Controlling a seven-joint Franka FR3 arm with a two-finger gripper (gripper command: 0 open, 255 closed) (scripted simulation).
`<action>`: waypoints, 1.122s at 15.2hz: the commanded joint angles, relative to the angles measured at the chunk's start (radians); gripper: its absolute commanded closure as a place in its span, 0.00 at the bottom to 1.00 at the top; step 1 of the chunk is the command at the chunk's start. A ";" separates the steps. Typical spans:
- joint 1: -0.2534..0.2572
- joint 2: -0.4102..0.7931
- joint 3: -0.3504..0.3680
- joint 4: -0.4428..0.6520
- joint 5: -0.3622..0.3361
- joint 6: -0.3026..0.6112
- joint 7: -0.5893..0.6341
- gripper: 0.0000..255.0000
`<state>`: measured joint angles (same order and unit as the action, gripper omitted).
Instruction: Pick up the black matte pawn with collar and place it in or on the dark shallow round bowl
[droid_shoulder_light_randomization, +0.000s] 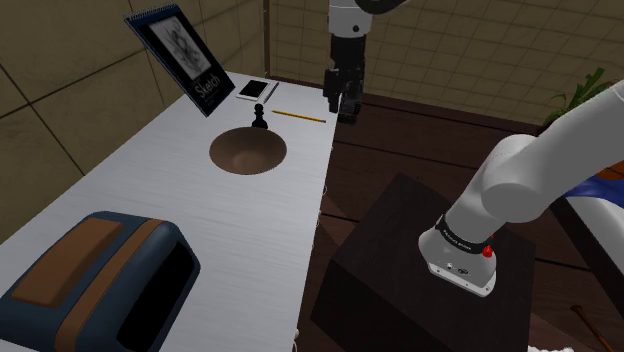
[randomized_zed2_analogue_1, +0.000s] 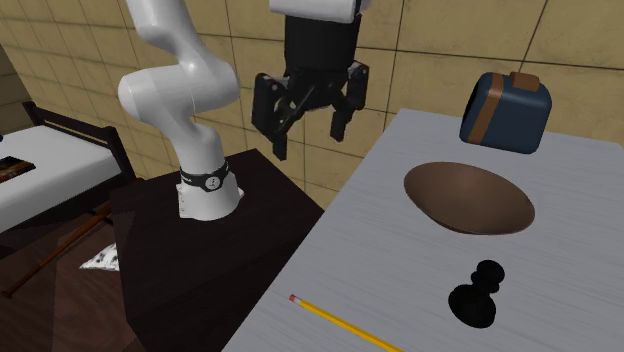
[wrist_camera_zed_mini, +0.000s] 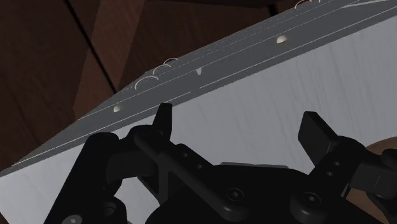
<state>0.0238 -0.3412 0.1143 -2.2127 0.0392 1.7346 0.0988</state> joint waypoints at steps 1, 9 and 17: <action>0.003 0.074 0.009 0.053 -0.013 0.030 -0.006 0.00; 0.025 0.370 0.045 0.320 -0.081 0.090 -0.010 0.00; 0.075 0.681 0.066 0.682 -0.170 0.065 -0.015 0.00</action>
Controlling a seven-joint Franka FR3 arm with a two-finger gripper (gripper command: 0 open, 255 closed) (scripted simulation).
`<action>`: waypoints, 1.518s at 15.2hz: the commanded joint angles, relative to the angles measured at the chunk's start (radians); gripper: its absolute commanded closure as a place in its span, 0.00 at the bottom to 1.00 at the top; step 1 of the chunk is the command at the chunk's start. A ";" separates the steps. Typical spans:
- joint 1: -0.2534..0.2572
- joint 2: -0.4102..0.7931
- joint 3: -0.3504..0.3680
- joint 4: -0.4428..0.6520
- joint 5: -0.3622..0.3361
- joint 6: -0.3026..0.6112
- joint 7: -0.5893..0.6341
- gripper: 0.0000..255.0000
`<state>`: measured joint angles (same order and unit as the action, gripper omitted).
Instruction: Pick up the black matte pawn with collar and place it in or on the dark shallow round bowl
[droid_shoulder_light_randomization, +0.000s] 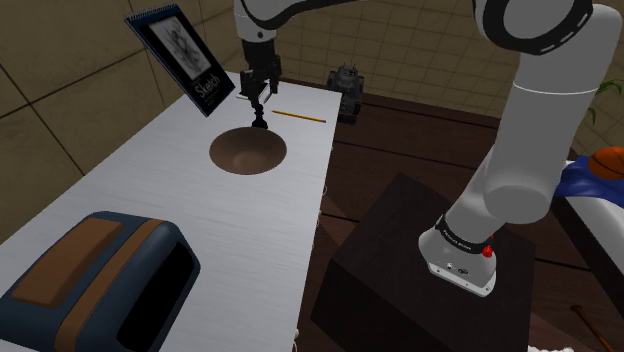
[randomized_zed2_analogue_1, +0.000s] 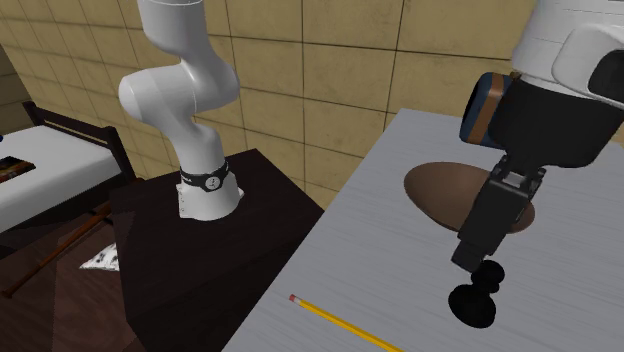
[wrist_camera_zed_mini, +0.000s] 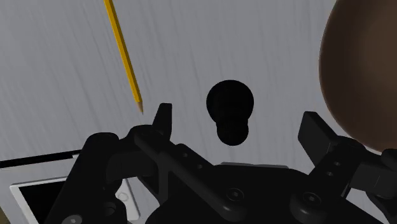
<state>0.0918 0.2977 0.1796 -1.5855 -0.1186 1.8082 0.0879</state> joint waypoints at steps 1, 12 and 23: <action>0.013 0.073 0.002 0.095 -0.020 -0.016 -0.006 0.00; 0.008 0.082 -0.002 0.006 -0.025 0.081 -0.001 0.00; 0.006 0.080 -0.003 0.004 -0.024 0.082 -0.003 1.00</action>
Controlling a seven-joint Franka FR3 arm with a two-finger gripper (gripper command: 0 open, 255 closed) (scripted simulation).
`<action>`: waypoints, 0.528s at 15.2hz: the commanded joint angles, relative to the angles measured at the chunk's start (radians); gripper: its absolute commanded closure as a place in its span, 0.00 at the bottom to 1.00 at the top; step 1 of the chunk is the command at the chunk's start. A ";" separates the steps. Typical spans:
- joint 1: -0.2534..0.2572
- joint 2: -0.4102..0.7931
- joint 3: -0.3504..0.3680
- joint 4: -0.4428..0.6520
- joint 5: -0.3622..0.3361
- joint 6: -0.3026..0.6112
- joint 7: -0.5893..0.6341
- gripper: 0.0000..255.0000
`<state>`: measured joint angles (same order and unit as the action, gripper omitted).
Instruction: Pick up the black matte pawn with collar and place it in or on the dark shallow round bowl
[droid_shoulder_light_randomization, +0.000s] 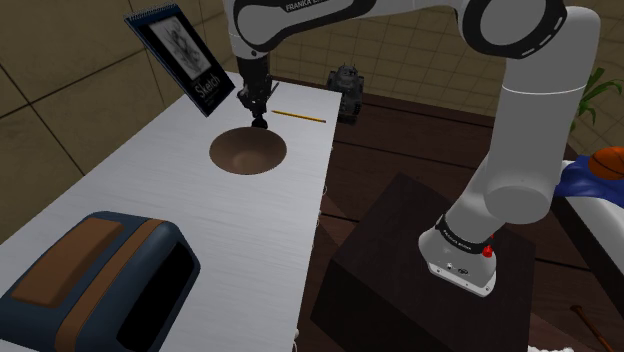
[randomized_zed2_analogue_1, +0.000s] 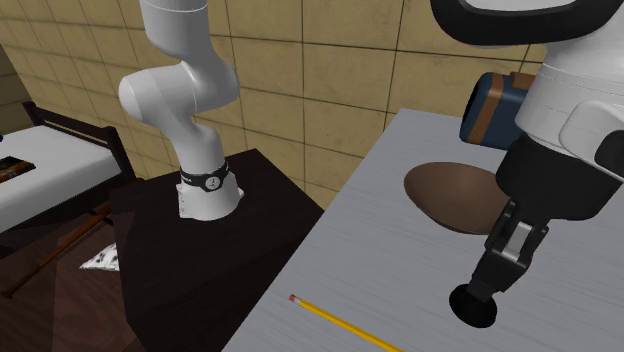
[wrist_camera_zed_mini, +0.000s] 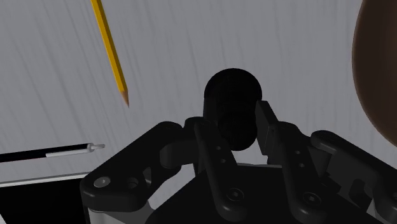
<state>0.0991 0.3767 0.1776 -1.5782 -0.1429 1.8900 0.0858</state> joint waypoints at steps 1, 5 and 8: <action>0.000 0.004 -0.001 -0.001 0.000 0.001 0.000 1.00; 0.001 -0.003 0.001 0.017 0.002 -0.025 -0.002 1.00; 0.001 -0.010 0.001 0.047 0.004 -0.062 -0.005 1.00</action>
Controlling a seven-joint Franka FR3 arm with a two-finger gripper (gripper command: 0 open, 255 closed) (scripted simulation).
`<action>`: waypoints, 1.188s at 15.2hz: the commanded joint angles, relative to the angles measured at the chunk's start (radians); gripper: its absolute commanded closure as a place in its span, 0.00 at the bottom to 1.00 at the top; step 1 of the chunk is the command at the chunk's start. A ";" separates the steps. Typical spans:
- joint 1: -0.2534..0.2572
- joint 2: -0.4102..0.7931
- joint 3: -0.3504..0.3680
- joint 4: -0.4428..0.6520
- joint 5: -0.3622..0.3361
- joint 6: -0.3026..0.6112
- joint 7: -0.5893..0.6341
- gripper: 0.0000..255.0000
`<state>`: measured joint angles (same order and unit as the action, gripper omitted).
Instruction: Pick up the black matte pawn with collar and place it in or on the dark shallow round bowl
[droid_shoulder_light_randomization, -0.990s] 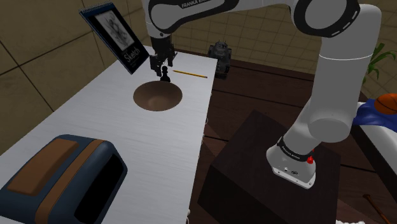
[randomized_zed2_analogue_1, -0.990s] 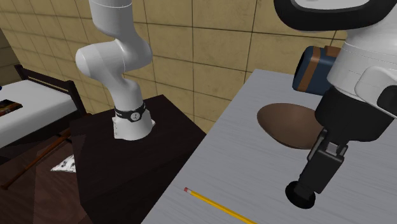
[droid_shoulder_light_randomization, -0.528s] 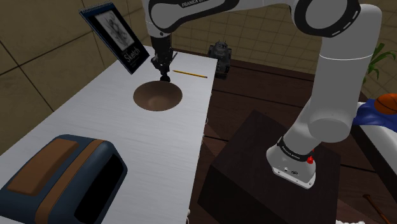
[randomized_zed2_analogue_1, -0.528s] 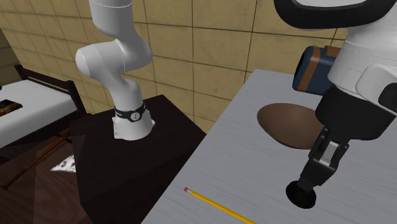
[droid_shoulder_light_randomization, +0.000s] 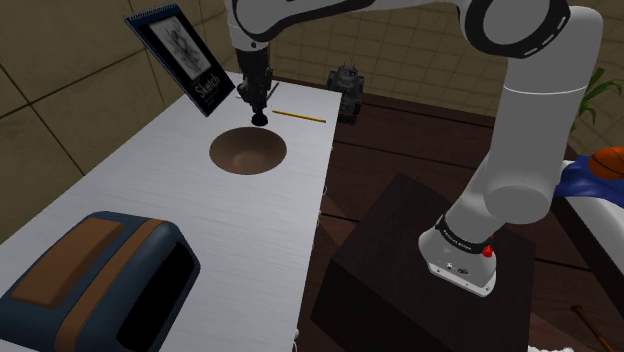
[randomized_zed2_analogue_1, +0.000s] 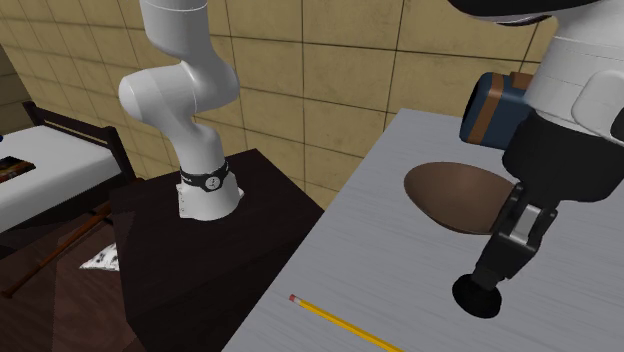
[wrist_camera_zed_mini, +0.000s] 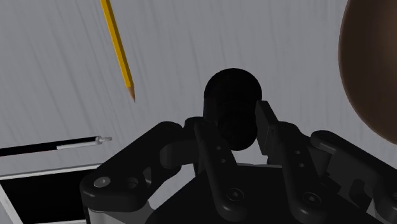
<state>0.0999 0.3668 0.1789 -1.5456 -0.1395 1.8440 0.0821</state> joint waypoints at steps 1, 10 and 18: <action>0.001 -0.002 0.000 0.025 0.001 -0.028 -0.003 1.00; 0.005 -0.009 0.003 0.136 0.005 -0.145 -0.013 1.00; 0.011 0.003 0.004 0.258 0.004 -0.255 -0.020 1.00</action>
<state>0.1127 0.3669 0.1834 -1.3054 -0.1350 1.6045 0.0661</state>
